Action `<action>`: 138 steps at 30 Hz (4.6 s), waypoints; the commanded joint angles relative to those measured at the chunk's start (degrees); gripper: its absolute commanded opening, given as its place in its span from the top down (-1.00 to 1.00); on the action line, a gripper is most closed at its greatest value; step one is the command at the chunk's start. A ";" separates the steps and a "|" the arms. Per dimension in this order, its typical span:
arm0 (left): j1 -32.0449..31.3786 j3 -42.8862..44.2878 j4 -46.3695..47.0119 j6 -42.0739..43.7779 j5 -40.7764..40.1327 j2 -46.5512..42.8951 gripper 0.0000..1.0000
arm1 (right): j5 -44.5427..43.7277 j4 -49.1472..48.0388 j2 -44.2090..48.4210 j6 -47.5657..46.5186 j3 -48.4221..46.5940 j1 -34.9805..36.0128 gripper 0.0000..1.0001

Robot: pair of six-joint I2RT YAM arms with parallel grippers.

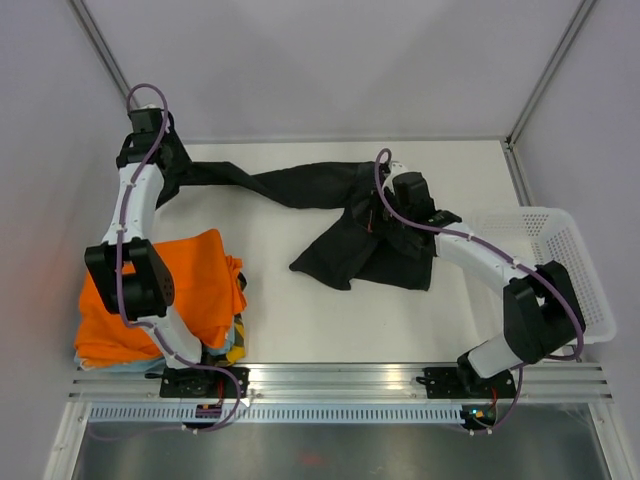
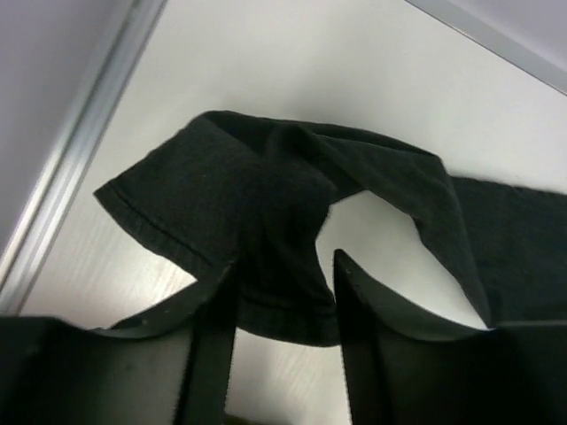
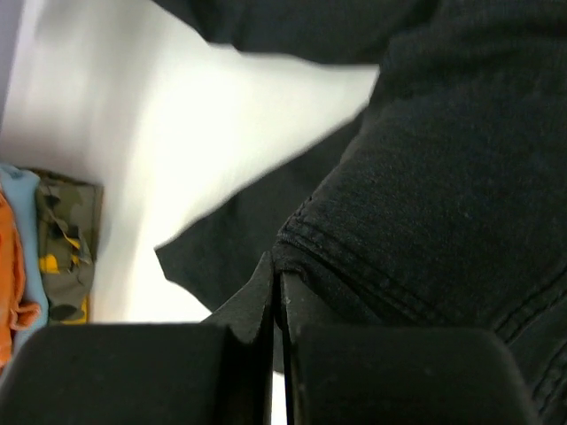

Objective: Fold and stack the trousers
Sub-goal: Flatten the trousers out

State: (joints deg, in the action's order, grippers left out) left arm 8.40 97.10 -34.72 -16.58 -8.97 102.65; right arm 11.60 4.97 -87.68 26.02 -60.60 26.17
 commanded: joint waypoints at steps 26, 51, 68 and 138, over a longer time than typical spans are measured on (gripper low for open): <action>-46.10 -45.77 22.40 -9.52 4.15 -31.67 -0.98 | -17.04 11.02 -0.91 -0.53 -15.85 -7.89 1.00; -54.20 -50.60 32.34 -3.82 -3.68 -22.49 -0.93 | -14.94 12.34 -9.53 -3.52 -24.92 -16.50 1.00; -54.11 -53.85 37.61 -1.18 -2.73 -16.95 -0.80 | -12.65 14.28 -13.48 -5.37 -30.01 -18.52 1.00; -20.19 -44.28 22.76 -17.60 18.03 -22.57 -0.93 | -14.59 14.02 -9.97 -3.26 -16.48 -23.01 1.00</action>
State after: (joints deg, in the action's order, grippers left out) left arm -13.45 53.89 -18.87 -23.55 7.64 85.89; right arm -2.39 20.60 -97.78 22.55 -74.85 3.36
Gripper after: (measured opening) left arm 0.938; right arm 0.010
